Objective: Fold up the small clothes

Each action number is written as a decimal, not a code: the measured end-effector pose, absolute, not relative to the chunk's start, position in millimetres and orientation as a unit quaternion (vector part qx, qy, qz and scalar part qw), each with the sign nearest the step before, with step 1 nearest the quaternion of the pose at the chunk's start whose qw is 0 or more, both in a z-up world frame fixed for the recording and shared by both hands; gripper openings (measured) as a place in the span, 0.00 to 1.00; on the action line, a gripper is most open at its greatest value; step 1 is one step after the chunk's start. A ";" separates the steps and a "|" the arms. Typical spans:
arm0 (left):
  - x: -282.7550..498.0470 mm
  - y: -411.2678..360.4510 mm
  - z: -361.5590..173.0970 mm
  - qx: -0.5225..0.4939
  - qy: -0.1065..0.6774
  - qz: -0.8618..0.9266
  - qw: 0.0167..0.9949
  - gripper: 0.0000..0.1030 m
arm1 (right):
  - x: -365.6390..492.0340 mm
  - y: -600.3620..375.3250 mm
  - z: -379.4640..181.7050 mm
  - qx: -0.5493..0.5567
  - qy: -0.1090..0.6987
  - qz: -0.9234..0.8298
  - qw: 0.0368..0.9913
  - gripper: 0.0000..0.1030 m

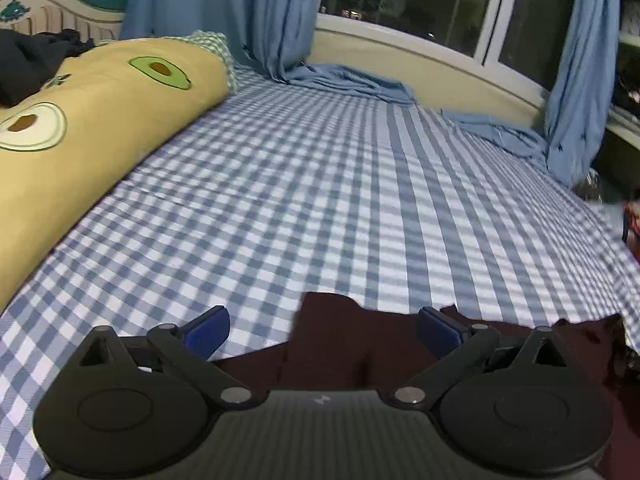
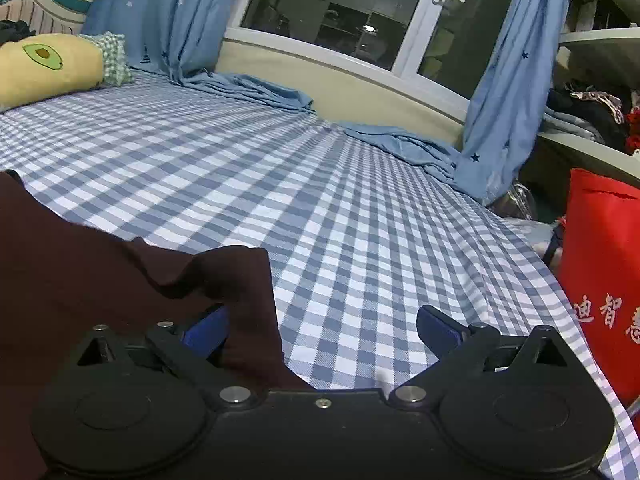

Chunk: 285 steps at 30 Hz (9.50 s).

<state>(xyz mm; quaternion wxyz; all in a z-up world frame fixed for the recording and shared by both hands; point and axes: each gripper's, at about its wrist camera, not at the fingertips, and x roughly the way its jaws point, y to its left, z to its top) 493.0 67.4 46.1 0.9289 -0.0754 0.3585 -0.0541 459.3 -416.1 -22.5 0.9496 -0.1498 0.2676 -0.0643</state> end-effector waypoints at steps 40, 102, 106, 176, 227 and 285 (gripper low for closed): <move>460.1 39.1 -32.2 -0.020 0.357 0.023 0.934 1.00 | 494.2 -454.7 -47.5 -0.019 0.313 -0.012 0.950 1.00; 196.7 45.2 7.6 -0.090 0.320 0.031 0.943 1.00 | 219.4 -283.1 -5.5 -0.081 0.134 0.026 0.987 1.00; 188.1 57.6 -1.6 -0.124 0.310 0.028 0.942 0.99 | 231.2 -262.3 -7.9 -0.091 0.126 0.036 0.987 1.00; 240.7 92.5 -40.7 -0.342 0.222 0.096 0.908 0.24 | 237.6 -259.3 -55.0 -0.031 0.151 0.026 0.988 1.00; 268.6 -279.6 29.9 0.029 0.251 -0.342 0.905 0.13 | 132.4 -424.7 -74.7 -0.092 0.137 -0.161 0.973 1.00; 211.4 -125.9 -2.0 0.071 0.205 -0.195 0.956 0.86 | 293.6 -436.7 2.0 0.194 0.280 0.105 0.934 0.05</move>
